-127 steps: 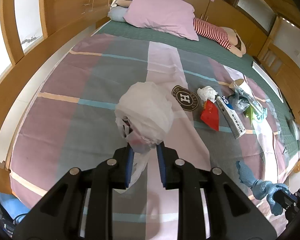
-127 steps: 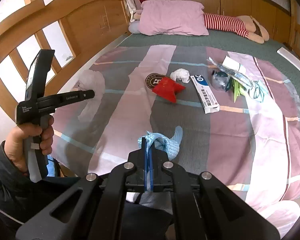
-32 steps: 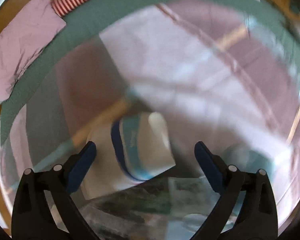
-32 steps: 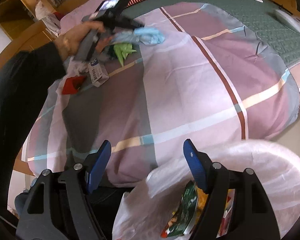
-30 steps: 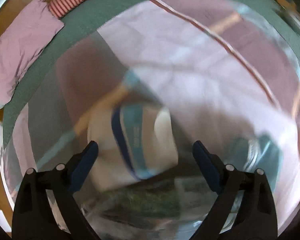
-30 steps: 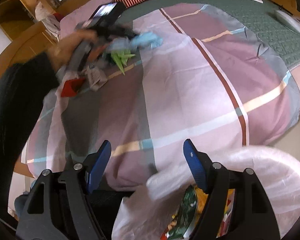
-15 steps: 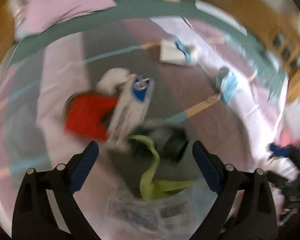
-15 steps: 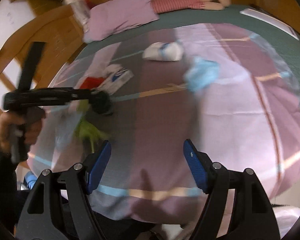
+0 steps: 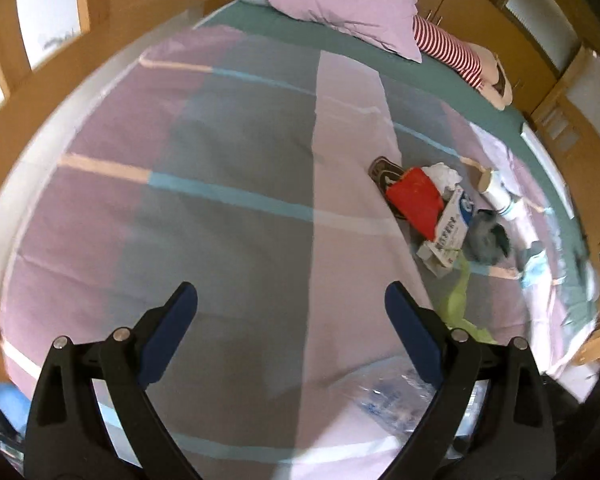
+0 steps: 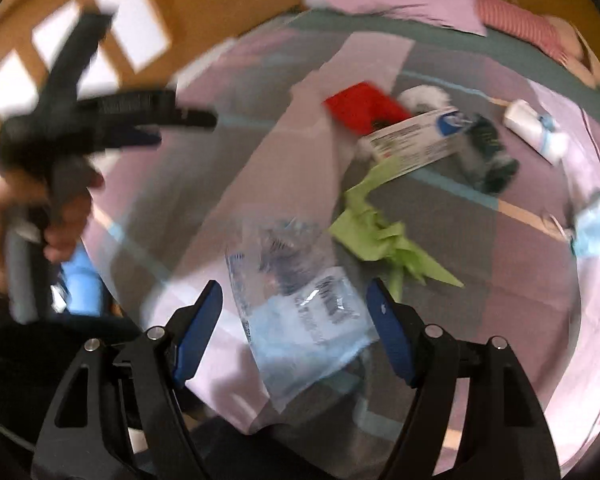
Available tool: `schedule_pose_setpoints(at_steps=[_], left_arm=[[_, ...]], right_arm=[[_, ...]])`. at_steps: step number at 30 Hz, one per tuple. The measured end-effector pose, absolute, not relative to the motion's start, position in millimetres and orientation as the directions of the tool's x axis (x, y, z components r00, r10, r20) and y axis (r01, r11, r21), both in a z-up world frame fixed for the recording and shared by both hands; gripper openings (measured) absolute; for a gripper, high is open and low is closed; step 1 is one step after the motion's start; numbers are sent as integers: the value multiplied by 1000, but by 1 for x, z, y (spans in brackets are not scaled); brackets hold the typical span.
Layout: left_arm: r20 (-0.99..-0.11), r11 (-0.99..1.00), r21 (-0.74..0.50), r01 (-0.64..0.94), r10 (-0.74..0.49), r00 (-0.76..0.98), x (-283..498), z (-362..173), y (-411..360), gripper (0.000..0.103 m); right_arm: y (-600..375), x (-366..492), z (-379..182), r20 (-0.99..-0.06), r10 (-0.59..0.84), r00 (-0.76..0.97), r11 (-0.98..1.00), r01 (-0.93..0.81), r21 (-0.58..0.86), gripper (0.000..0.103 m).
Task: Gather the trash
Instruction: 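Grasp the white paper cup with the left gripper while the right grasps the clear plastic bag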
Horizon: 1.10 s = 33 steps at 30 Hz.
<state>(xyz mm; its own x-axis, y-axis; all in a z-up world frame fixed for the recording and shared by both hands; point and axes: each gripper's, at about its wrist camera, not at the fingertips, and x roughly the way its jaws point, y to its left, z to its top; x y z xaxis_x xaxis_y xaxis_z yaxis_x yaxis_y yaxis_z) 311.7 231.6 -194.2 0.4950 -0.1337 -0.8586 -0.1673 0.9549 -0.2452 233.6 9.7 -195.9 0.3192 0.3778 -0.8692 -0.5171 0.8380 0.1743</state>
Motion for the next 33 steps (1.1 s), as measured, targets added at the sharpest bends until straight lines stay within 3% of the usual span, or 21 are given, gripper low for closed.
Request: schedule_pose_setpoints(at_steps=[5,6,7,9,13,17,18,20,22,25,27,29,33], left_arm=[[-871,964,-232,-130,-147,469,309,-202,218,94],[-870,965,-232,-125,-148,470,309,-202,217,94],[-868,965,-235,-119,-154,472,309,-202,215,94],[-862,964,-247,-100,-171,477,310,-200,211,94],[-848,963,-258,-73,-189,494,310,-195,208,94],[-821,961,-267,-68,-189,539,308,-186,213,91],[-810,961,-268,-66,-188,555,308,-182,215,86],[-801,961,-269,-67,-184,570,312,-179,216,63],[-794,957,-282,-62,-197,576,317,-177,215,61],[-760,958,-288,-9,-223,611,320,-169,204,61],[-750,967,-242,72,-234,618,325,-161,186,66],[-747,970,-212,120,-240,619,337,-151,166,83],[-727,951,-206,228,-305,615,381,-133,106,94]], right_arm=[[23,237,-214,-918,281,279,846,-524,100,73],[25,236,-217,-924,264,275,845,-528,85,66],[27,237,-219,-927,260,271,844,-530,83,49],[26,235,-222,-926,285,249,842,-526,118,32],[19,228,-214,-909,307,282,855,-500,133,16],[-1,219,-193,-877,354,325,876,-444,189,15],[-9,215,-186,-866,360,347,884,-423,198,15],[-23,208,-177,-852,354,387,902,-384,200,15],[-39,197,-167,-839,344,422,918,-338,206,14],[-64,189,-156,-819,334,467,936,-266,230,14],[-83,180,-150,-806,331,491,942,-225,250,15],[-97,172,-145,-800,323,506,946,-207,251,15],[-122,167,-145,-797,294,528,956,-144,257,15]])
